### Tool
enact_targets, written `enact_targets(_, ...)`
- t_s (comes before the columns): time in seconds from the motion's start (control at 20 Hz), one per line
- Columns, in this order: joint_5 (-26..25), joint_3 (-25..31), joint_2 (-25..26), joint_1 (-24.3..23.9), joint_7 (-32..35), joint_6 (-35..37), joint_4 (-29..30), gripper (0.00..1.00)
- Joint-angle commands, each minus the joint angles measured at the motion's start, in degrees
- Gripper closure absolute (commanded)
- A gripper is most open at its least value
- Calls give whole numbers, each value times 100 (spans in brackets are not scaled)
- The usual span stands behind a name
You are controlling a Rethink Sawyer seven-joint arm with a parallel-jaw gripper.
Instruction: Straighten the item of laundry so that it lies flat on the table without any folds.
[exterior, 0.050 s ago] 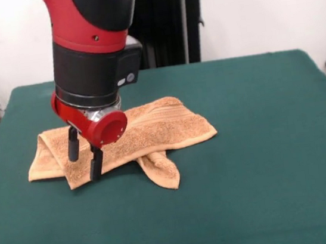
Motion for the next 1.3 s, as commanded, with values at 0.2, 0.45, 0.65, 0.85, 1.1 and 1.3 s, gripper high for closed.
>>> enact_targets(0.2,-113,131,295,199,910,653,-171,0)
enact_targets(0.45,-221,162,280,135,665,664,-204,0)
enact_targets(0.65,-371,195,245,31,389,968,-339,0)
enact_targets(0.85,-542,294,169,-97,162,1052,-301,0)
enact_targets(1.1,-643,395,59,-199,-2,1118,-209,0)
enact_targets(1.3,-639,496,-137,-131,157,1109,170,0)
